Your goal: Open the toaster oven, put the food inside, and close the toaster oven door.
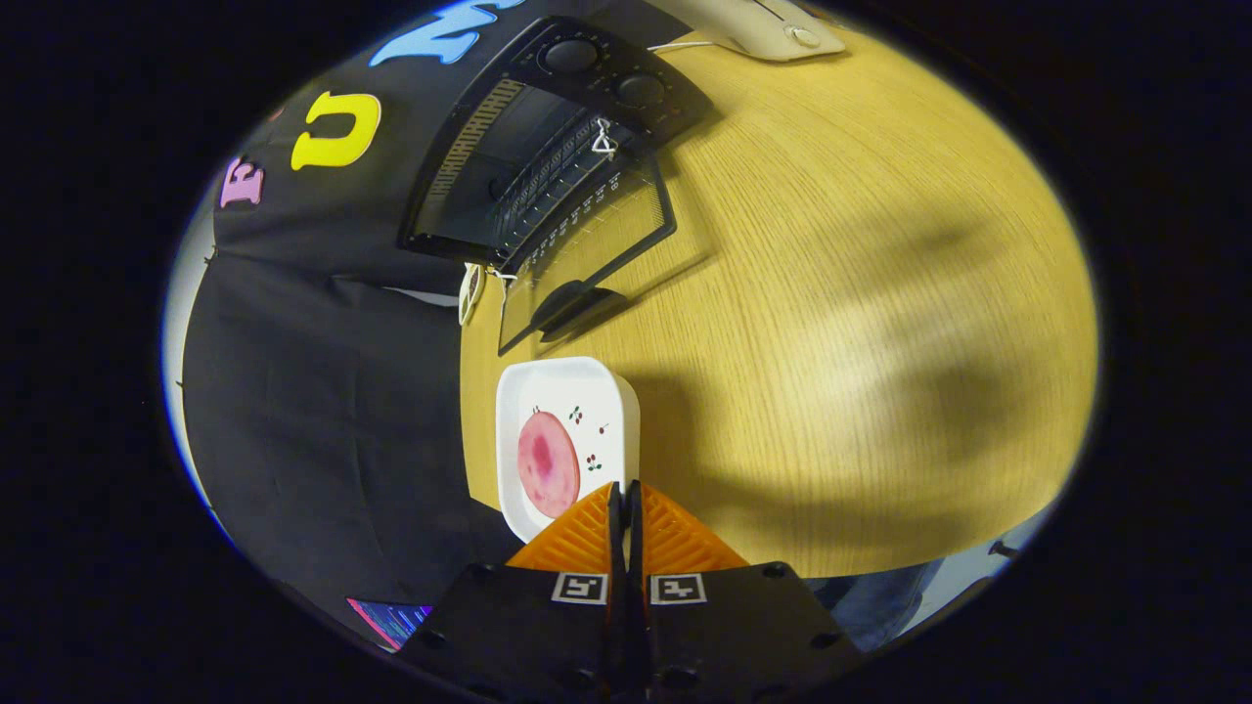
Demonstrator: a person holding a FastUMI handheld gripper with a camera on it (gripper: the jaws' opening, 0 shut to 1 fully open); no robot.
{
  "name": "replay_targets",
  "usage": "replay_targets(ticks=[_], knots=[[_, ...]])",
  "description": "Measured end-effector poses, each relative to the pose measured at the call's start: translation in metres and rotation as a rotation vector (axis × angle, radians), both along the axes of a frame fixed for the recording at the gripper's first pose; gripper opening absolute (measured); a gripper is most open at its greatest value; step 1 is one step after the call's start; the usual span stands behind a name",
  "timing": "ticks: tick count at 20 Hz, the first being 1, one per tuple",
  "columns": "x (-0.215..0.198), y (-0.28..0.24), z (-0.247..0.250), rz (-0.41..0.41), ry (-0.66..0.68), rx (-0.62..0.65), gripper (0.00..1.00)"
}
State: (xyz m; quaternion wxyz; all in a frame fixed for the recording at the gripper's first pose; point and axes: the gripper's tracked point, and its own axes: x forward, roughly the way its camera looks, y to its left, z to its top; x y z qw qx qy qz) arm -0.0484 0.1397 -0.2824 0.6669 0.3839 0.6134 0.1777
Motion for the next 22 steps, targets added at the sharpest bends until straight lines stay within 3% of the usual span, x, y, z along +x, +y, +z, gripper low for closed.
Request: replay_targets(ticks=[9, 17, 22], knots=[[0.03, 0.027, 0.026, -0.301, -0.053, 0.017, 0.02], [0.092, 0.04, 0.026, -0.575, -0.035, 0.054, 0.02], [0.135, 0.053, 0.023, -0.69, -0.033, 0.086, 0.02]])
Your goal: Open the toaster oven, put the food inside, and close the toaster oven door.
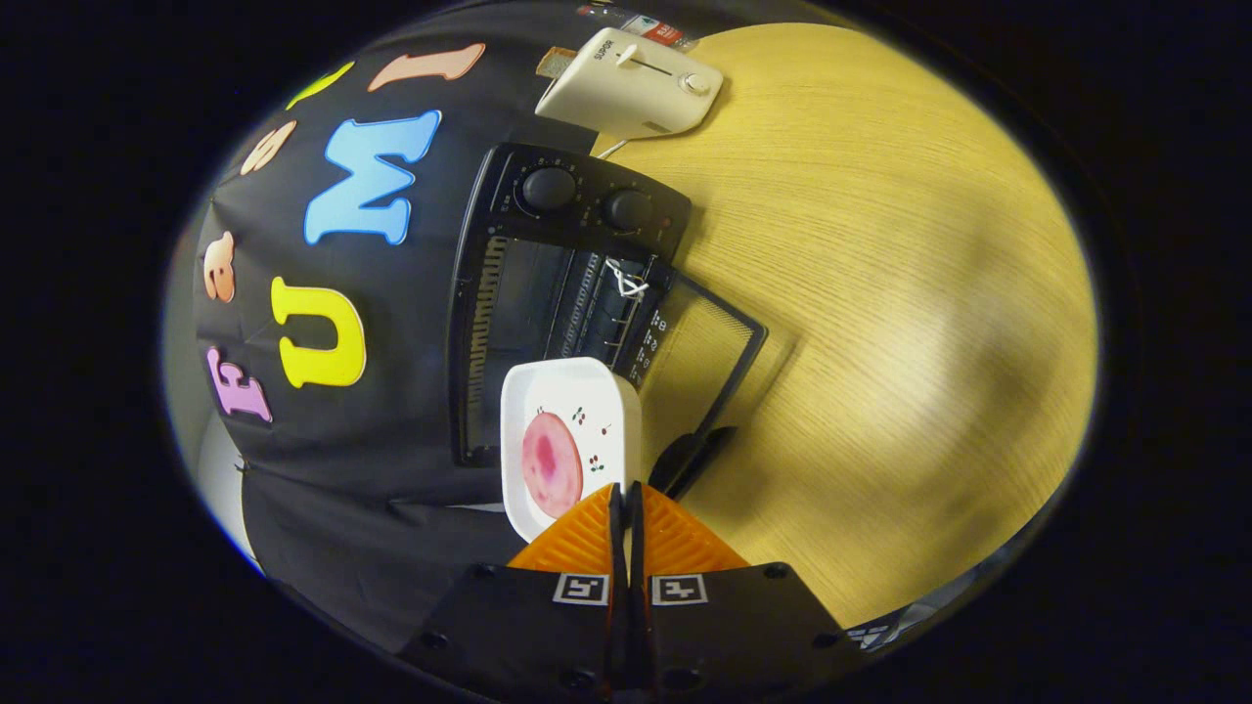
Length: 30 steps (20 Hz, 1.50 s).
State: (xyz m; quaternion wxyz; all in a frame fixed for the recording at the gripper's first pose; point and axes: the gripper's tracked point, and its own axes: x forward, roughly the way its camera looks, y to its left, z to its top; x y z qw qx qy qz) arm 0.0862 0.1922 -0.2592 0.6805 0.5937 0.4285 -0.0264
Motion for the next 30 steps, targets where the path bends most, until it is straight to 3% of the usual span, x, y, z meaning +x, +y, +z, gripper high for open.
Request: replay_targets(ticks=[18, 25, 30], knots=[[0.116, 0.023, -0.038, -0.367, 0.015, 0.0, 0.02], [0.139, 0.029, -0.045, -0.42, 0.004, -0.021, 0.04], [0.14, 0.04, -0.044, -0.389, -0.019, -0.003, 0.09]])
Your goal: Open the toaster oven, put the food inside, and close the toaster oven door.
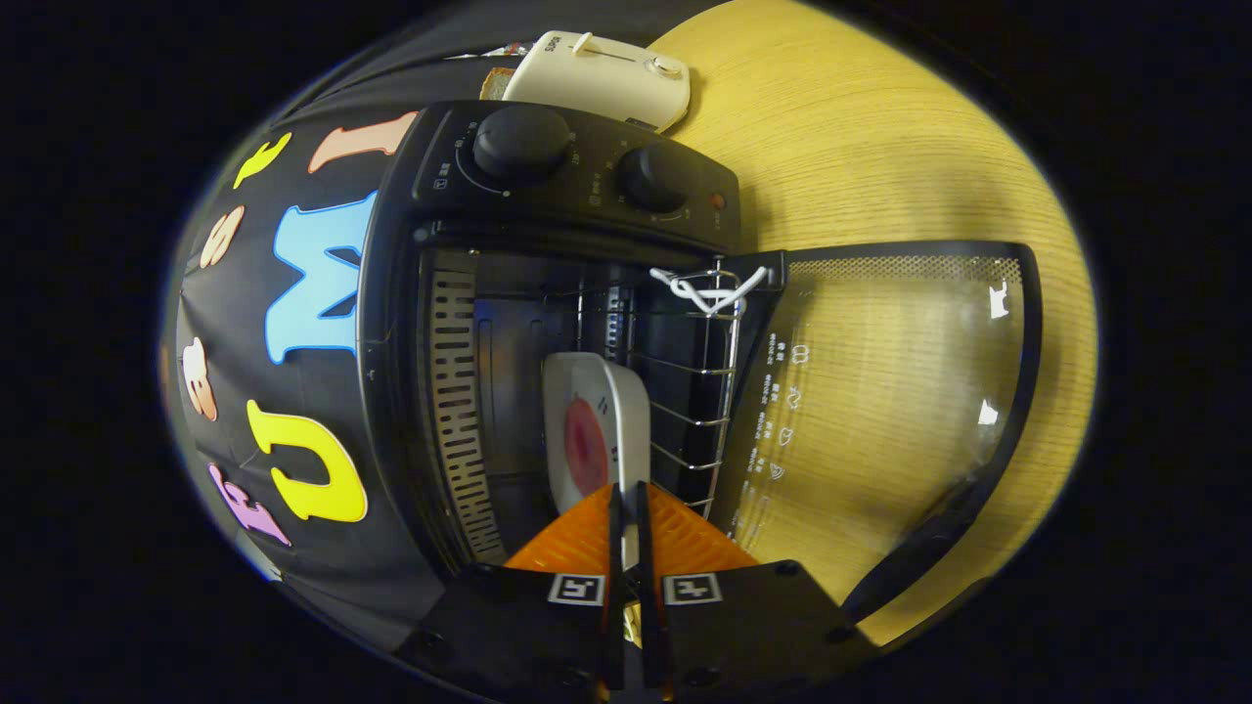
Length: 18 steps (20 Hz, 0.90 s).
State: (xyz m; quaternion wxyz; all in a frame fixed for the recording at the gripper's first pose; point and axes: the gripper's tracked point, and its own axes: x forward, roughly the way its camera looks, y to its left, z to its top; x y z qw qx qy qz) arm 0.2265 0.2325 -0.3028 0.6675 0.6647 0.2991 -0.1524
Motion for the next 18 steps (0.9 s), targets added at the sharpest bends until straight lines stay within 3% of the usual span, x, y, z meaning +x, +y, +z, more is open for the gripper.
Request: replay_targets(ticks=[3, 8, 12, 18], knots=[[-0.003, 0.005, 0.012, 0.042, -0.048, 0.0, 0.11], [-0.018, 0.013, 0.036, 0.14, -0.113, -0.055, 0.99], [-0.04, 0.006, 0.063, 0.24, -0.19, -0.178, 0.97], [-0.088, 0.007, 0.071, 0.488, -0.249, -0.393, 0.97]])
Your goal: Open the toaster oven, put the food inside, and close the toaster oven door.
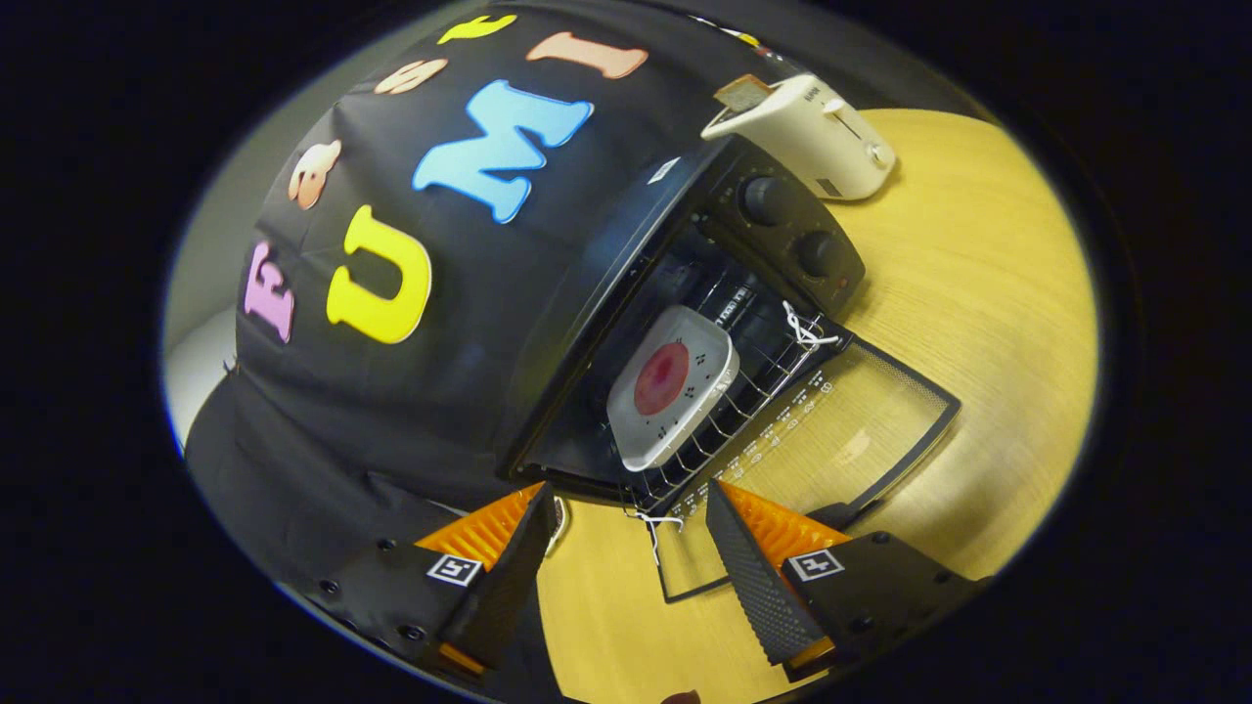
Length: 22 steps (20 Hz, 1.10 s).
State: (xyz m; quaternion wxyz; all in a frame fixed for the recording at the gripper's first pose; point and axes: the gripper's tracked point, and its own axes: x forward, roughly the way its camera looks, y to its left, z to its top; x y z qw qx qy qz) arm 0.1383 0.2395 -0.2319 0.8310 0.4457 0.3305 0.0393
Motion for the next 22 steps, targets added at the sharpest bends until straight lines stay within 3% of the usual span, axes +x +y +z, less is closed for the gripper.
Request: replay_targets(ticks=[11, 22], knots=[[-0.055, -0.005, -0.036, 0.262, -0.023, -0.333, 0.98], [-0.076, -0.019, -0.085, 0.431, 0.026, -0.618, 0.98]])
